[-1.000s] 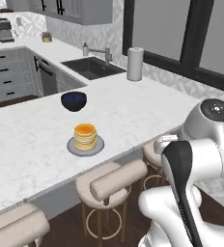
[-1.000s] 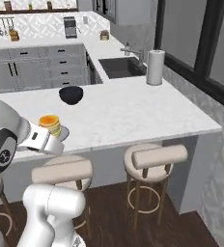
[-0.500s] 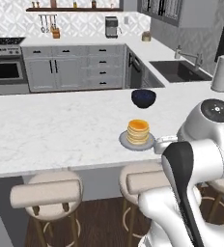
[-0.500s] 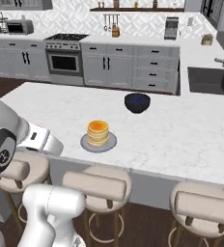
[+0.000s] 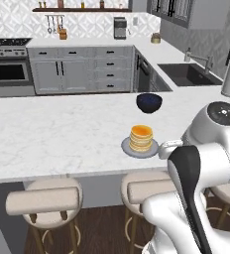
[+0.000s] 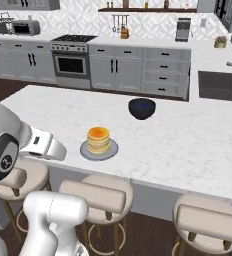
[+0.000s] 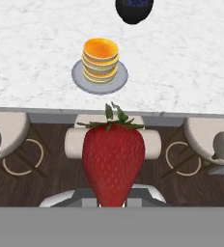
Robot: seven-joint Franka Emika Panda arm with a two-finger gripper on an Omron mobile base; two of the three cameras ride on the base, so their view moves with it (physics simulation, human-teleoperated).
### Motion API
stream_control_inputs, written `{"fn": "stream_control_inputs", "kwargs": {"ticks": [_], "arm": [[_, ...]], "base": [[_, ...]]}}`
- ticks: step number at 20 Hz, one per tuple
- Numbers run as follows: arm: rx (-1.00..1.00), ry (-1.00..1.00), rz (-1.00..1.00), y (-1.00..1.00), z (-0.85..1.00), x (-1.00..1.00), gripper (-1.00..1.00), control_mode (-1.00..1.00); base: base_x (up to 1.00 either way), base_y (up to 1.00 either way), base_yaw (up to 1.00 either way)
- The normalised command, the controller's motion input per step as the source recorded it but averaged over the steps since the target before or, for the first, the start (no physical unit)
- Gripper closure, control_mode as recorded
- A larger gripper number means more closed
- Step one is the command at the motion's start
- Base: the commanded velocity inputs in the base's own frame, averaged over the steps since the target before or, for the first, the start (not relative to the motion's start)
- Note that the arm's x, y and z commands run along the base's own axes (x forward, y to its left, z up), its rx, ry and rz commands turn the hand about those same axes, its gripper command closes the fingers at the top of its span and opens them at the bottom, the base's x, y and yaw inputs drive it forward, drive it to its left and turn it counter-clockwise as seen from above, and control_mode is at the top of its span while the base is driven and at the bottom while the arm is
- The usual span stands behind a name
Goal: Take the strawberry from the fridge and place it on top of the pancake, located on the dining counter.
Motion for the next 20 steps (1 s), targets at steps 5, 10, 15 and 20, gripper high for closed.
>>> {"fn": "stream_control_inputs", "kwargs": {"ticks": [5,10,15,20], "arm": [[0.00,0.00,0.00,0.00,0.00,0.00,1.00,1.00],[0.00,0.00,0.00,0.00,0.00,0.00,1.00,1.00],[0.00,-0.02,0.08,-0.02,0.00,0.41,1.00,-1.00],[0.01,-0.06,0.16,-0.17,-0.01,0.93,1.00,-1.00]], "base": [[0.24,0.00,0.00],[0.47,0.00,0.01],[0.17,-0.03,0.04],[0.00,0.00,0.00]]}}
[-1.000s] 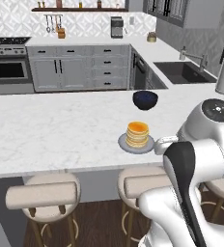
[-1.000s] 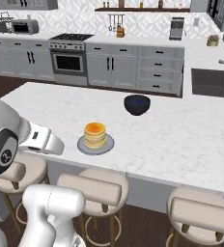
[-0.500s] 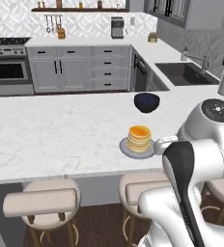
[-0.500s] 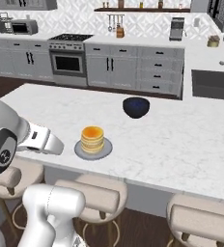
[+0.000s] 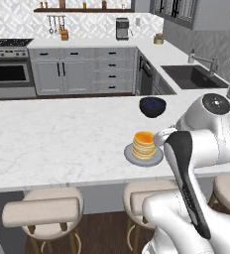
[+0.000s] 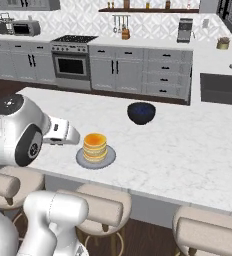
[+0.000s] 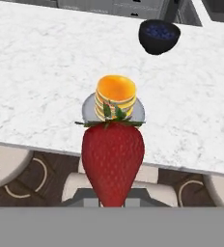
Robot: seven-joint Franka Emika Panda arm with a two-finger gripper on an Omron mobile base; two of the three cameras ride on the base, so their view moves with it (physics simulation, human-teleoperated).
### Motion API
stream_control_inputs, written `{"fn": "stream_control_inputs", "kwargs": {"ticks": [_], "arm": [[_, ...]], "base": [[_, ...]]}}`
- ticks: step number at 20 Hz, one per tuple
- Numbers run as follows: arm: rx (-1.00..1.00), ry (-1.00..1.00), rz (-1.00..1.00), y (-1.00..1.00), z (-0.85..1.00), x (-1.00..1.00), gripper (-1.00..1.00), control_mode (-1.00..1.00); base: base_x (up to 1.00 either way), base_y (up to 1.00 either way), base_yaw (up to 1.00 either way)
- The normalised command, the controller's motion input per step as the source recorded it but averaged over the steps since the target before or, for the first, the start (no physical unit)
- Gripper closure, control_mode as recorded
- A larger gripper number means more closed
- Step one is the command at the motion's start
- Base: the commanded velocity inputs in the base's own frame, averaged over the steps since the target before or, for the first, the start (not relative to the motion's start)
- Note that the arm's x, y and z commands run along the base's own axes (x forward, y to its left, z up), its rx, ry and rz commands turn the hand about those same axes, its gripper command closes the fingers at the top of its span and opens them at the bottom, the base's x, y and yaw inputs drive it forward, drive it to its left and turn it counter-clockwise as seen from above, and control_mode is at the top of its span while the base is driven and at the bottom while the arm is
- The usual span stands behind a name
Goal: Take the strawberry from the fridge and place it on top of the pancake, located on the dining counter.
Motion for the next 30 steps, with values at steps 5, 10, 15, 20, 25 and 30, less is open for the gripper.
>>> {"fn": "stream_control_inputs", "kwargs": {"ticks": [5,10,15,20,25,30], "arm": [[0.04,0.00,0.16,-0.32,-0.07,0.93,1.00,-1.00],[0.04,0.00,0.17,-0.31,-0.32,1.00,1.00,-1.00],[0.00,0.00,0.22,-0.06,-0.55,0.88,1.00,-1.00],[-0.01,0.08,0.19,0.00,-0.58,0.69,1.00,-1.00],[0.00,0.10,0.01,0.00,-0.18,0.48,1.00,-1.00],[-0.01,0.01,0.01,0.00,-0.18,0.53,1.00,-1.00]], "base": [[0.00,0.00,0.00],[0.00,0.00,0.00],[0.00,0.00,0.00],[0.00,0.00,0.00],[0.00,0.00,0.00],[0.00,0.00,0.00]]}}
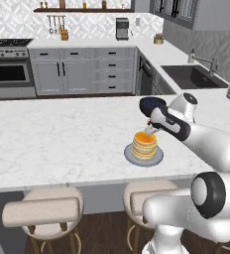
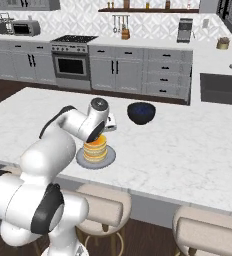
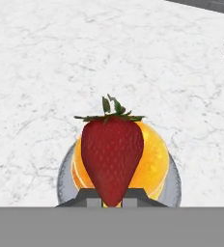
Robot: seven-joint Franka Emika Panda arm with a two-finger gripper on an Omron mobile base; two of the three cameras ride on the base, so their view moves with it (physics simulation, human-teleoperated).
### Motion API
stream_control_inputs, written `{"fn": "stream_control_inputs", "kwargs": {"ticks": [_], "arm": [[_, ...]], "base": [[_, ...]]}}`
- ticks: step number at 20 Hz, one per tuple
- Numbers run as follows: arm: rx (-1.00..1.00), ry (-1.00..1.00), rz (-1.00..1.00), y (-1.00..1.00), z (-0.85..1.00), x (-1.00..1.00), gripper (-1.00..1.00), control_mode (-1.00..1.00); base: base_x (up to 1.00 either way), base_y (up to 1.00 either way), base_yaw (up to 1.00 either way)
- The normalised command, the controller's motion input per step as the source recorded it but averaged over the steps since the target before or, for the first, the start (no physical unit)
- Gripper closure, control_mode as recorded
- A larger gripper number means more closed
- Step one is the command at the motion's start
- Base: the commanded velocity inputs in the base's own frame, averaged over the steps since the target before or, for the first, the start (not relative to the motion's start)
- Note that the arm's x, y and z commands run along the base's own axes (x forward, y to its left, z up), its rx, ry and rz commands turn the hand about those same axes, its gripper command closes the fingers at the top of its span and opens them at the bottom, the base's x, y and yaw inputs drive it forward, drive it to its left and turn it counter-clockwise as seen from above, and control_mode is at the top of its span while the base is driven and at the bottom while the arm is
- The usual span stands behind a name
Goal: Take the strawberry from the fridge and place it on top of the pancake, located on the dining counter.
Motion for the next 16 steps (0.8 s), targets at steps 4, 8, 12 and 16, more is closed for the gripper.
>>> {"fn": "stream_control_inputs", "kwargs": {"ticks": [4,8,12,16], "arm": [[-0.06,0.05,0.00,0.01,-0.31,0.26,1.00,-1.00],[-0.11,0.05,0.00,0.02,-0.36,0.20,1.00,-1.00],[-0.06,0.00,0.02,0.01,-0.10,0.04,1.00,-1.00],[-0.01,0.00,0.04,0.02,-0.05,0.00,1.00,-1.00]], "base": [[0.00,0.00,0.00],[0.00,0.00,0.00],[0.00,0.00,0.00],[0.00,0.00,0.00]]}}
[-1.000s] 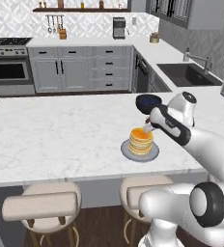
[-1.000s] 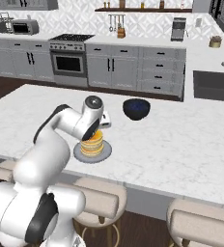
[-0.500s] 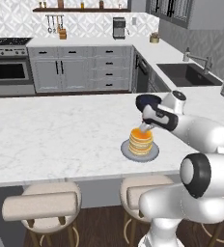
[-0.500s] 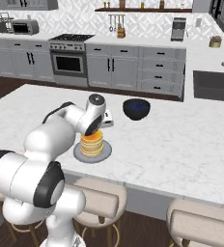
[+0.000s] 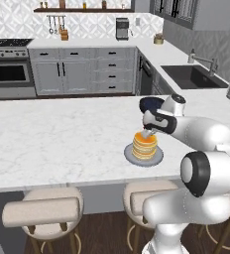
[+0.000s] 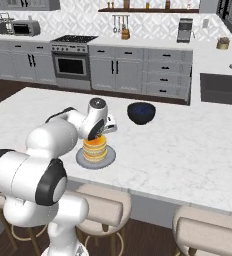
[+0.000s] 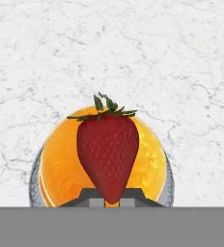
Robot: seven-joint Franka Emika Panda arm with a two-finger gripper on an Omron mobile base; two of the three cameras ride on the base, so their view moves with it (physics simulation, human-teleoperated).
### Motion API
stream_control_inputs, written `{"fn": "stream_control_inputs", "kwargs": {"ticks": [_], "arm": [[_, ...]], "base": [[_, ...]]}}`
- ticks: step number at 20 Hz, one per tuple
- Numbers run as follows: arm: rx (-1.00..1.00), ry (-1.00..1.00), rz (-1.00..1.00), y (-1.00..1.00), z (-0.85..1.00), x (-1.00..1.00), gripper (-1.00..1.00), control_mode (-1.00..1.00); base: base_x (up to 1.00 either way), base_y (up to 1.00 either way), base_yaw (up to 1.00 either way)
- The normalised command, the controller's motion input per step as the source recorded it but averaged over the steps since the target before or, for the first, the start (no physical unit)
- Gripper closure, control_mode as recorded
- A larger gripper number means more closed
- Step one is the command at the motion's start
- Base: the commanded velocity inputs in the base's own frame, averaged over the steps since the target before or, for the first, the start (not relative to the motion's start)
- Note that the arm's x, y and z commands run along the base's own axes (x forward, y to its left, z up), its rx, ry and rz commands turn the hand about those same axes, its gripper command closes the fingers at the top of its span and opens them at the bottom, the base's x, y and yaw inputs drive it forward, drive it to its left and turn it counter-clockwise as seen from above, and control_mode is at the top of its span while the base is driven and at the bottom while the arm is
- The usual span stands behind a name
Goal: Take the strawberry from the fridge and place it on top of the pancake, located on the dining counter.
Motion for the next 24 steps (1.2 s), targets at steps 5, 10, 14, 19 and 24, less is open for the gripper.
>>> {"fn": "stream_control_inputs", "kwargs": {"ticks": [5,10,14,19,24], "arm": [[-0.04,0.01,0.04,0.23,-0.03,-0.01,1.00,-1.00],[-0.04,0.04,0.02,0.03,-0.23,0.05,1.00,-1.00],[-0.01,0.06,0.01,0.00,-0.22,0.00,1.00,-1.00],[0.00,0.01,0.02,0.00,-0.02,0.00,1.00,-1.00],[0.00,0.01,0.00,0.00,0.00,0.00,1.00,-1.00]], "base": [[0.00,0.00,0.00],[0.00,0.00,0.00],[0.00,0.00,0.00],[0.00,0.00,0.00],[0.00,0.00,0.00]]}}
